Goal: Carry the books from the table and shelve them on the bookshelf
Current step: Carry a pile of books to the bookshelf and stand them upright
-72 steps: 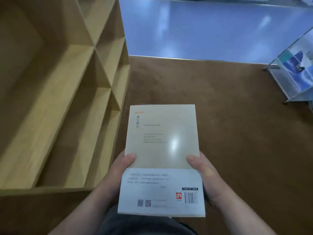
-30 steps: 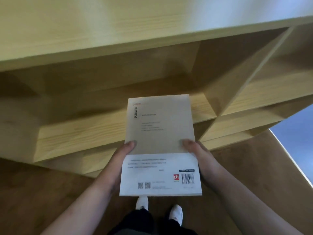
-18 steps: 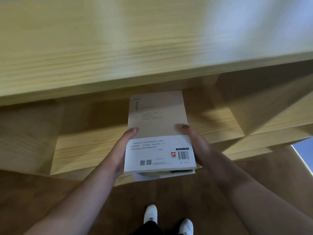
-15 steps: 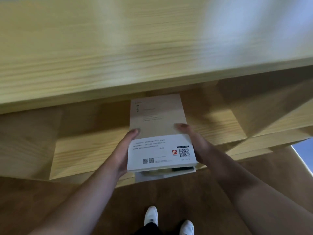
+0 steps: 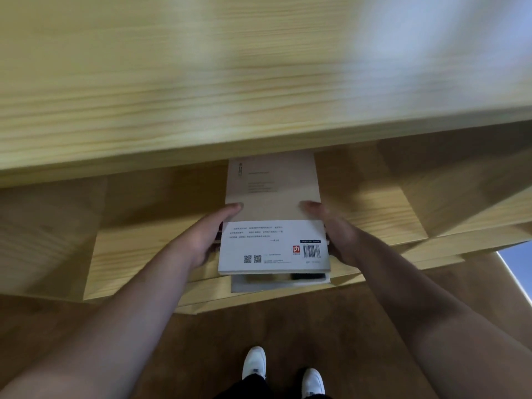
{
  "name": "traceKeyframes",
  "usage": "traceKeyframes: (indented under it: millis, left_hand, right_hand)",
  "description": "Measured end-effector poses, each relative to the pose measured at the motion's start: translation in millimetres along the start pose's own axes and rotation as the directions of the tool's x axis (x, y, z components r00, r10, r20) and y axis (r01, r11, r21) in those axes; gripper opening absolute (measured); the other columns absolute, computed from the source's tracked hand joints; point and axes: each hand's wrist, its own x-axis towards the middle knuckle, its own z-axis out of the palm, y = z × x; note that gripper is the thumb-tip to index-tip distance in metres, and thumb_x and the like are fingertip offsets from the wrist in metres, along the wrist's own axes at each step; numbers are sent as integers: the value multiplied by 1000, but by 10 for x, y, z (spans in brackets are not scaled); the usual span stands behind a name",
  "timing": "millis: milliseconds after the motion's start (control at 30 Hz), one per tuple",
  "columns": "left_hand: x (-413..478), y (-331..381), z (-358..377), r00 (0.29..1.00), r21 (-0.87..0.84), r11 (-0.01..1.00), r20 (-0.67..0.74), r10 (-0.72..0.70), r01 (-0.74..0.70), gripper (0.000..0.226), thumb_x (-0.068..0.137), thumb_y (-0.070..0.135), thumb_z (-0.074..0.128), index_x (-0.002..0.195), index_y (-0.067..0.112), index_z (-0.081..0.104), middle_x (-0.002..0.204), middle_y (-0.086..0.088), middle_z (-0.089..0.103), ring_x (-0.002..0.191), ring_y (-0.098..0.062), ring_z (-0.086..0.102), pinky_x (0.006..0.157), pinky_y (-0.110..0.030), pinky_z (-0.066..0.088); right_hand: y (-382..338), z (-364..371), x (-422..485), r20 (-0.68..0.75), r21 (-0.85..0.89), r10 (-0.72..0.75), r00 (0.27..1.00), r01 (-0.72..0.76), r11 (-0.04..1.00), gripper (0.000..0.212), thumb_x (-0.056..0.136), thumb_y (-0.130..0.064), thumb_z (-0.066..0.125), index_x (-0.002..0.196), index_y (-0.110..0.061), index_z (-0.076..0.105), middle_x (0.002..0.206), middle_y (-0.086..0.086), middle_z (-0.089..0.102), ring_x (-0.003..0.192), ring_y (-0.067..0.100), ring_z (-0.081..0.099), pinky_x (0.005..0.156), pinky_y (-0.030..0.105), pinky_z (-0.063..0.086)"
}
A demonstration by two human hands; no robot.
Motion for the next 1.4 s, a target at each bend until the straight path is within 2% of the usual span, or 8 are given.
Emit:
traceKeyframes:
  millis: [133, 233, 500, 733, 1033, 1100, 1267, 1400]
  left_hand:
    - [-35, 151, 136, 939, 291, 945, -256, 229, -151, 76, 83, 58, 68, 146, 25, 42, 127, -1, 62, 110, -27, 62, 95, -37, 50]
    - [-109, 217, 336, 918, 574, 799, -193, 345, -180, 93, 70, 77, 66, 148, 45, 28, 135, 5, 60, 121, -27, 59, 100, -42, 51]
    - [-147, 268, 336, 915, 566, 801, -191, 356, -194, 96, 61, 76, 70, 142, 65, 20, 128, 20, 63, 110, -17, 64, 92, -35, 54]
    - [-88, 218, 203, 936, 489, 844, -136, 324, -221, 105, 54, 69, 79, 142, 69, 22, 124, 26, 66, 110, -8, 66, 96, -32, 53]
    - [5, 200, 6, 960, 389, 886, -13, 279, -252, 116, 60, 50, 88, 153, 52, 19, 133, 17, 62, 113, -10, 65, 91, -31, 54]
    - [-35, 213, -4, 967, 404, 888, -33, 253, -219, 104, 74, 48, 82, 154, 51, 15, 139, 13, 55, 113, -10, 62, 84, -27, 53]
    - [-110, 301, -63, 929, 744, 663, -188, 320, -78, 73, 89, 64, 56, 154, 49, 26, 165, 0, 14, 152, -30, 18, 119, -43, 29]
    - [-138, 385, -102, 936, 688, 722, -201, 288, -74, 50, 99, 50, 51, 147, 37, 46, 151, -5, 46, 136, -28, 48, 108, -39, 41]
  right_hand:
    - [27, 33, -100, 16, -20, -36, 999, 37, 999, 45, 98, -63, 46, 113, -23, 63, 104, 13, 75, 95, 30, 71, 96, 45, 53]
    - [155, 36, -172, 36, 44, -57, 998, 55, 997, 50, 94, -68, 43, 123, -30, 60, 115, 6, 72, 103, 26, 68, 93, 46, 55]
    - [665, 151, -44, -209, 326, 121, 970, -48, 944, 51, 92, -56, 56, 115, -11, 62, 113, 18, 72, 102, 37, 72, 90, 54, 60]
    - [754, 371, -88, -157, 324, 93, 983, -38, 945, 27, 98, -49, 56, 98, -23, 50, 112, 7, 65, 106, 31, 66, 98, 57, 53]
    - [672, 314, -42, -49, 255, 171, 984, -153, 955, 43, 102, -48, 51, 117, -10, 62, 107, 15, 75, 98, 34, 73, 89, 51, 60]
    - [666, 344, -51, -22, 324, 164, 986, -148, 934, 43, 104, -49, 48, 112, -11, 65, 104, 16, 77, 96, 33, 75, 82, 45, 61]
    - [531, 378, -27, -21, 308, 70, 997, -60, 949, 45, 103, -57, 42, 116, -20, 64, 106, 10, 76, 96, 29, 75, 81, 44, 61]
    - [427, 463, -11, -17, 346, -12, 1000, 17, 938, 35, 100, -43, 58, 126, -19, 57, 111, 8, 74, 98, 27, 73, 80, 44, 61]
